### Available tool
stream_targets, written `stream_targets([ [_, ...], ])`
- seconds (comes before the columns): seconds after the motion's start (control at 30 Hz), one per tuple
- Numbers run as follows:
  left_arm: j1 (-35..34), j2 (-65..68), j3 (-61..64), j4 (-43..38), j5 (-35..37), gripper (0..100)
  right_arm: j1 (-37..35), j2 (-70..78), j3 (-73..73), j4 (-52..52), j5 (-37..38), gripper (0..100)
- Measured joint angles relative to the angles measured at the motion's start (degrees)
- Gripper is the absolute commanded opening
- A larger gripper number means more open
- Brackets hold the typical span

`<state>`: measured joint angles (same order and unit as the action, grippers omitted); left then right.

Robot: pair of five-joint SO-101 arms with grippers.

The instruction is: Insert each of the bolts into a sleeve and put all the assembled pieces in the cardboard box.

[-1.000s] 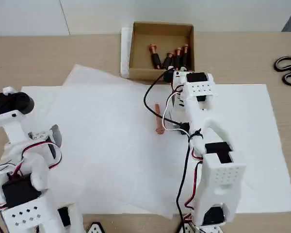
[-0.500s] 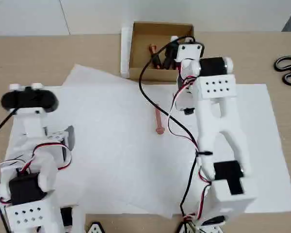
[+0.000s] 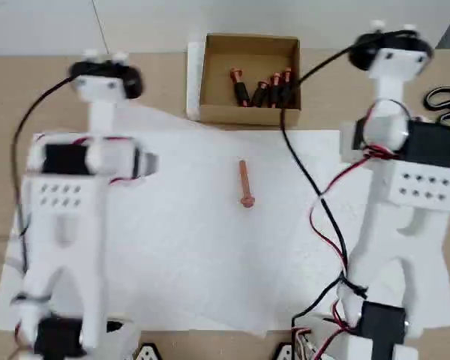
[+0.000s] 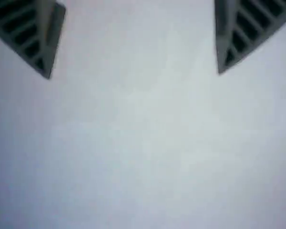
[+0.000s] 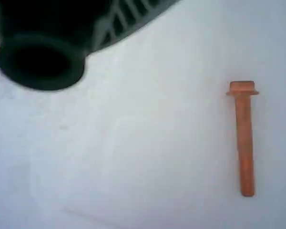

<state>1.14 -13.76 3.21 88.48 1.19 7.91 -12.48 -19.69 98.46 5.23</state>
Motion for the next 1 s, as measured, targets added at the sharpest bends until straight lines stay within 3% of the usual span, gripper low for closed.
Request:
stream_targets([
  [0.27, 14.7, 27.3, -22.4, 0.9, 7.4, 21, 3.4, -6.9, 2.3, 0.2, 0.0, 0.3],
  [0.43, 16.5, 43.9, -35.7, 1.5, 16.1, 21, 3.6, -9.8, 6.7, 0.3, 0.0, 0.3],
  [0.57, 17.4, 54.5, -44.9, 5.5, 18.5, 21, 3.7, -10.0, 7.3, 0.3, 0.0, 0.3],
  [0.77, 22.7, 63.2, -56.2, 10.5, 19.0, 21, 3.8, -10.0, 7.3, 0.3, 0.0, 0.3],
  [1.0, 27.3, 64.1, -58.7, 10.6, 19.0, 21, 3.8, -10.0, 7.3, 0.3, 0.0, 0.3],
])
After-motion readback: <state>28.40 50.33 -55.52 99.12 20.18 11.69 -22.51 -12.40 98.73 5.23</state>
